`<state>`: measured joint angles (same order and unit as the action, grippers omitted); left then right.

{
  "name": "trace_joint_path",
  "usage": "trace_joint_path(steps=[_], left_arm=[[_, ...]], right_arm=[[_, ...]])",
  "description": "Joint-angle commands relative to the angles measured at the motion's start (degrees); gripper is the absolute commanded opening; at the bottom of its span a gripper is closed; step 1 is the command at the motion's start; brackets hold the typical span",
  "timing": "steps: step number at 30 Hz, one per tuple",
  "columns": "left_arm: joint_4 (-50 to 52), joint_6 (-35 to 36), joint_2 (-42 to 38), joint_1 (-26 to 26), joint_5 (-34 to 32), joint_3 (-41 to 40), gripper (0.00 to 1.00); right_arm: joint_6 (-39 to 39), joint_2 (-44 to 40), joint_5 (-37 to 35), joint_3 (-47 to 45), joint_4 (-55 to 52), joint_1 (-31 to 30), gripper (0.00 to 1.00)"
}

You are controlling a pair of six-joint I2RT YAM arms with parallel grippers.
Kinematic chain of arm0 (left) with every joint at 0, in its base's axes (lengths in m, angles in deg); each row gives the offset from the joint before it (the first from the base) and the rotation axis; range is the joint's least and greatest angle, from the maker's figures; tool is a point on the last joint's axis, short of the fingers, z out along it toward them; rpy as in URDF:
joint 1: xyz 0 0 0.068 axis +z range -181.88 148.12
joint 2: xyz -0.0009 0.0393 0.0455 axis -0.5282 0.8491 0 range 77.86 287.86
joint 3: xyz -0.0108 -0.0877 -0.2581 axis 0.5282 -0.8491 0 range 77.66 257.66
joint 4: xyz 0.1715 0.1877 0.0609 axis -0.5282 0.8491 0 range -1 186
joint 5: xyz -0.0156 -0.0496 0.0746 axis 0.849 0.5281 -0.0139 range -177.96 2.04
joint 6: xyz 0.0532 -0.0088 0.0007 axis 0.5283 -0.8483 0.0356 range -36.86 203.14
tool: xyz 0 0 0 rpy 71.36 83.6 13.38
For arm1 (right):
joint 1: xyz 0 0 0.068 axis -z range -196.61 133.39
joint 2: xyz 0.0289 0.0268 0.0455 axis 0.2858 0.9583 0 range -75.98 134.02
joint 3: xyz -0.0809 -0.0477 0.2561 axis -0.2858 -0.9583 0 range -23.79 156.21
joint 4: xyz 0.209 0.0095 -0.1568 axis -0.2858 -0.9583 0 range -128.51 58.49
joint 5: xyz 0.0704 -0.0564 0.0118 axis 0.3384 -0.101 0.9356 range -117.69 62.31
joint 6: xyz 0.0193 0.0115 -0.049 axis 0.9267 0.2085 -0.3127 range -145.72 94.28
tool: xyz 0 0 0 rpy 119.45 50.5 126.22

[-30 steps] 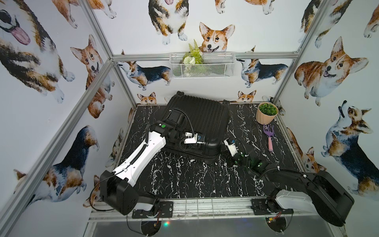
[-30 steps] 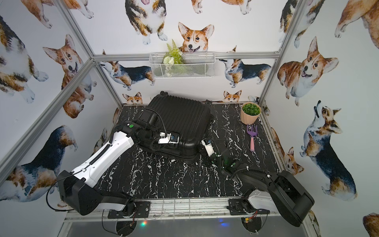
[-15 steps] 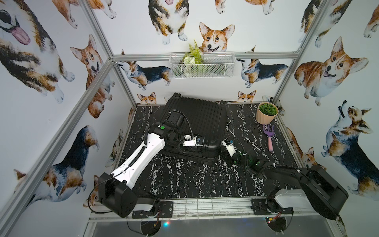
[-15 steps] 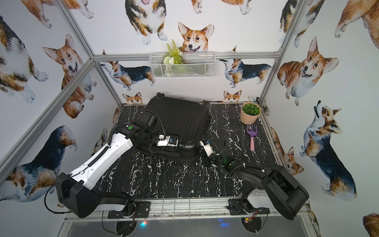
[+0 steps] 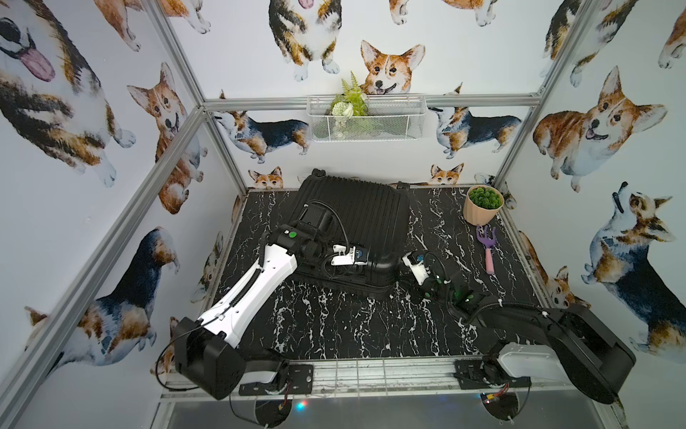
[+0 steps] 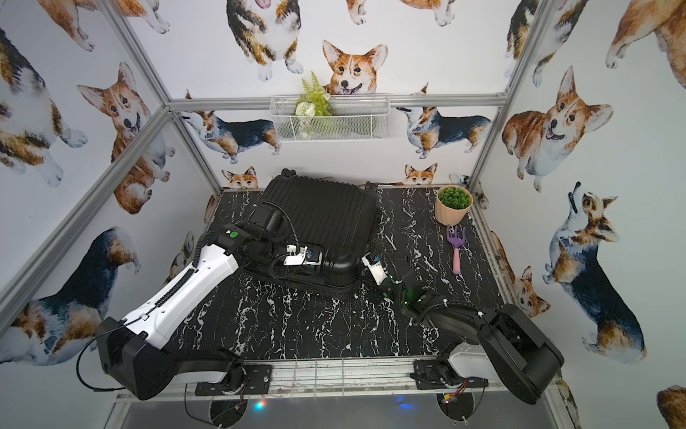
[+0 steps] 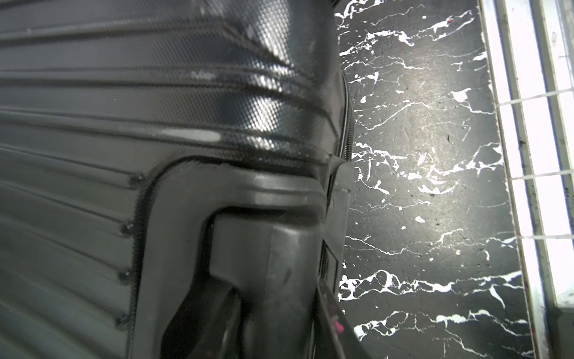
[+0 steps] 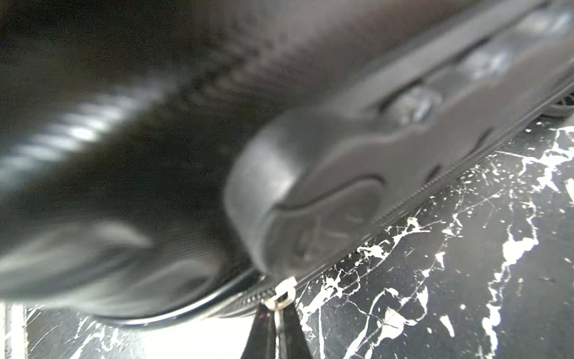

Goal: Close the suitcase zippers
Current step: Zip the zipper on the suitcase.

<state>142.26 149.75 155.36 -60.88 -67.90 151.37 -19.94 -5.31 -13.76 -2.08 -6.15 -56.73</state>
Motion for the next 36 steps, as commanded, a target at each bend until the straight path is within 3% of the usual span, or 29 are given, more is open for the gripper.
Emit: trace_joint_path(steps=[1,13,36], left_arm=[[-8.17,-6.39,-0.5,0.19,-1.91,0.26,0.27],[-15.53,-12.44,-1.91,-0.78,-2.57,0.61,0.23],[-20.92,-16.14,-2.0,-3.1,-11.53,1.11,0.18]], right_arm=[[-1.25,-1.75,5.35,-0.09,2.82,-0.34,0.0],[-0.11,-5.1,12.5,0.86,-1.05,-1.16,0.0],[-2.87,-5.13,13.84,5.26,-6.83,-7.24,0.0]])
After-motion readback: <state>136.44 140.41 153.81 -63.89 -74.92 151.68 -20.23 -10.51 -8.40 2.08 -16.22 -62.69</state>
